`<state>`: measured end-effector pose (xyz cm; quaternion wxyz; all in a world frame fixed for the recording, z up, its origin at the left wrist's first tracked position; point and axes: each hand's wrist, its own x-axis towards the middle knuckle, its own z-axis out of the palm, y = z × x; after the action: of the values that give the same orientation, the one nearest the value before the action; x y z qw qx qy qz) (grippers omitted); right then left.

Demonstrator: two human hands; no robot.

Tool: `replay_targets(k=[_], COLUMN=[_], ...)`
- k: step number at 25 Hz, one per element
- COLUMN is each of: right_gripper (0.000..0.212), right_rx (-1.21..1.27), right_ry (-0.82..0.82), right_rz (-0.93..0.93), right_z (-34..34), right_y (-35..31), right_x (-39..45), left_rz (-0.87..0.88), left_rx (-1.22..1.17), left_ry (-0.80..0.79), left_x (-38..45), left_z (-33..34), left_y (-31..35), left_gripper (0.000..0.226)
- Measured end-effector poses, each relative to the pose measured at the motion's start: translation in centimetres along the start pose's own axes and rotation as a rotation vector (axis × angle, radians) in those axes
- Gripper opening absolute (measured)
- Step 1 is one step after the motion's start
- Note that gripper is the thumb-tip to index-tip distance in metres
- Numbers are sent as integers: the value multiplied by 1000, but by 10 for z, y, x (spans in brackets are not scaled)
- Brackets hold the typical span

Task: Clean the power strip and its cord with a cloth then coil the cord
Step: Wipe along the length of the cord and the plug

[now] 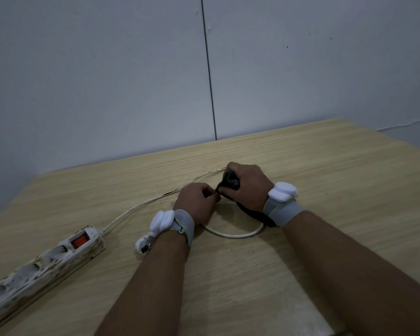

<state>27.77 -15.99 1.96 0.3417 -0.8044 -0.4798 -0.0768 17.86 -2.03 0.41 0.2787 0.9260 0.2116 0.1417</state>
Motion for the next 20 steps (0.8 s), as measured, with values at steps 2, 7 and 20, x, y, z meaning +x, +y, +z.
replay_targets(k=[2, 7, 20], right_gripper=[29, 24, 24], right_rx=[-40, -181, -69], right_ry=[-39, -55, 185], right_rz=[38, 250, 332], right_z=[2, -6, -33], right_y=[3, 27, 52], right_x=[3, 8, -1], left_rz=[11, 7, -5], left_rx=[7, -8, 212], left_ry=[3, -7, -38], left_x=[0, 2, 0], left_z=[1, 0, -3], left_y=[-1, -3, 6], left_gripper=[10, 6, 16])
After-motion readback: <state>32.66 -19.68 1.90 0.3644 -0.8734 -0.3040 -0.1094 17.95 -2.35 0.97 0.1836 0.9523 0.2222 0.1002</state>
